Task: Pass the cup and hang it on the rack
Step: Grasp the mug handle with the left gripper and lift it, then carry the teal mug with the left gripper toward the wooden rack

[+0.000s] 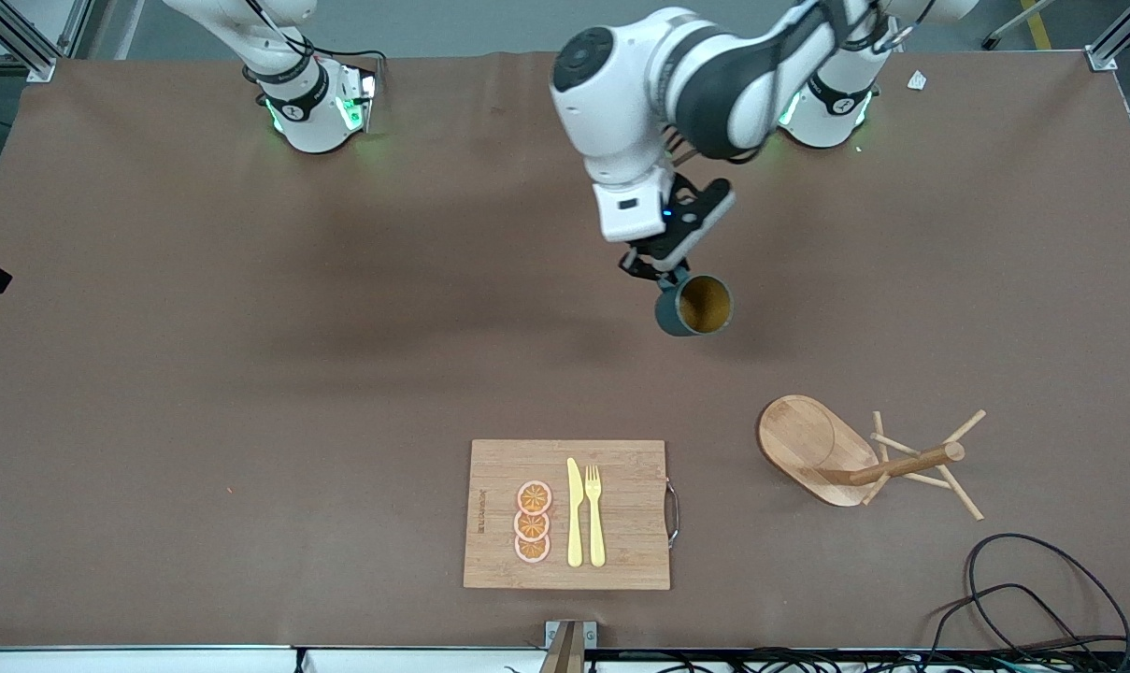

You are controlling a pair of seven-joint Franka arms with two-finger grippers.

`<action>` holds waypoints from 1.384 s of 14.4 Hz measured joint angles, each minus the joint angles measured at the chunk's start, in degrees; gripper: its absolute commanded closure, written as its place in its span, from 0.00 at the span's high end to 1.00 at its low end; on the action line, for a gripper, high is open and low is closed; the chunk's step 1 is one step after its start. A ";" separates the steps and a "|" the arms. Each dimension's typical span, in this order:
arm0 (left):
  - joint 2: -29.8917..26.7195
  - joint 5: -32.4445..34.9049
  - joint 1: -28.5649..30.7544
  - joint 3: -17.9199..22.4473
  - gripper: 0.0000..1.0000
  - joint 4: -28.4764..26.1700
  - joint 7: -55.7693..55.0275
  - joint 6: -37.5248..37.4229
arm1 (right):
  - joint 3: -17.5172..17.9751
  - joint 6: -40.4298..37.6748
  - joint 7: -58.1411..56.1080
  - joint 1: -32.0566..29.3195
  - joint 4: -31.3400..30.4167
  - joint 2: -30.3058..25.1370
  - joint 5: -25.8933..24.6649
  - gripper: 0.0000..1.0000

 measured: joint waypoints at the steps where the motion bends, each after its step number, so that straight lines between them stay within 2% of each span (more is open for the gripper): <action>1: -1.07 -1.98 2.15 0.01 0.00 0.24 3.06 0.00 | -0.01 0.00 0.00 0.00 0.00 0.00 0.00 1.00; 9: -6.37 -17.13 19.68 0.07 0.00 1.77 30.42 0.00 | 0.63 -0.41 -0.06 0.59 -0.06 0.00 -1.23 1.00; 13: -6.57 -21.94 24.78 0.06 0.00 1.75 39.77 -0.13 | 0.93 -0.39 -0.06 2.95 -0.06 0.00 -4.77 1.00; 15: -6.57 -23.39 26.42 0.06 0.00 1.75 43.96 -0.20 | 0.93 -0.40 -0.06 3.24 -0.06 0.00 -4.96 1.00; 20: -6.52 -31.78 33.29 0.15 0.00 1.72 56.40 -0.33 | 0.89 -0.76 -0.08 3.24 -0.09 0.00 -4.96 1.00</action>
